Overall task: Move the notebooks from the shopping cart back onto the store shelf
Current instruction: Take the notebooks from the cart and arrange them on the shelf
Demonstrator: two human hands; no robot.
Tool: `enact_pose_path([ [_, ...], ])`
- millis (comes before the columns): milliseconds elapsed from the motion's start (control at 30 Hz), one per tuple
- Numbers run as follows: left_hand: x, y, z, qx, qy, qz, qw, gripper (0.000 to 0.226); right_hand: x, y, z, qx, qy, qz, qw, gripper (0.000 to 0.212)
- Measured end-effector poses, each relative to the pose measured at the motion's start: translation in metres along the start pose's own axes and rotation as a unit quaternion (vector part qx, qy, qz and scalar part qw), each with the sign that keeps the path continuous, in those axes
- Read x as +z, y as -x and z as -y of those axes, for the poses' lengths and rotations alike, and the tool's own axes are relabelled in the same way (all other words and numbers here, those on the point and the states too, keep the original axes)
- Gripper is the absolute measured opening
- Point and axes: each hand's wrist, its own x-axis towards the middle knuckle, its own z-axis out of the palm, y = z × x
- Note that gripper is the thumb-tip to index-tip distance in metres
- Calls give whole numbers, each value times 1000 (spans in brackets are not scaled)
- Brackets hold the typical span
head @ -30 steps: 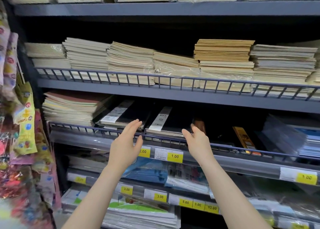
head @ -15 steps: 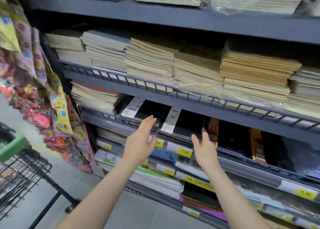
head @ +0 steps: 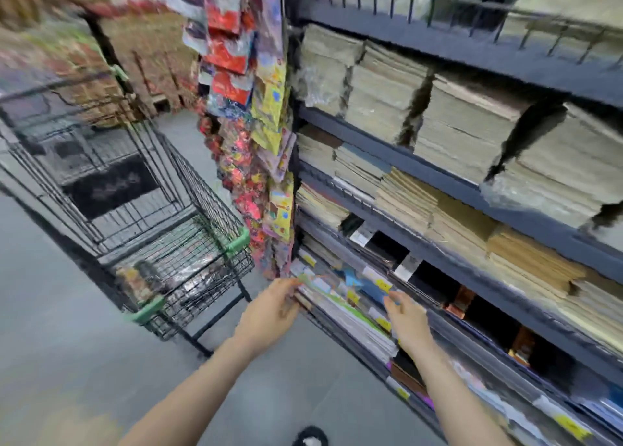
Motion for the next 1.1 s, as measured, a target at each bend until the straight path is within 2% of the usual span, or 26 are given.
enact_pose_path([
  [167, -59, 49, 37, -67, -3, -20, 998, 43, 39, 38, 27, -21, 9, 58, 998, 24],
  [300, -97, 75, 71, -69, -18, -48, 996, 34, 84, 71, 53, -26, 34, 94, 995, 15],
  [400, -125, 91, 109, -70, -7, -52, 996, 31, 127, 88, 75, -23, -2, 113, 993, 19],
  [467, -145, 99, 143, -66, -7, -50, 997, 29, 158, 96, 91, -11, -21, 124, 992, 12],
  [600, -192, 109, 215, -80, -1, -13, 997, 31, 221, 111, 126, -2, -50, 101, 994, 22],
  [667, -216, 111, 248, -83, -4, -1, 997, 34, 251, 117, 145, 21, -66, 100, 993, 21],
  [833, -260, 108, 307, -96, 16, -4, 995, 30, 323, 121, 175, 58, -87, 86, 991, 26],
  [1100, -289, 68, 374, -82, 46, 16, 995, 30, 369, 96, 218, 61, -78, 104, 990, 13],
])
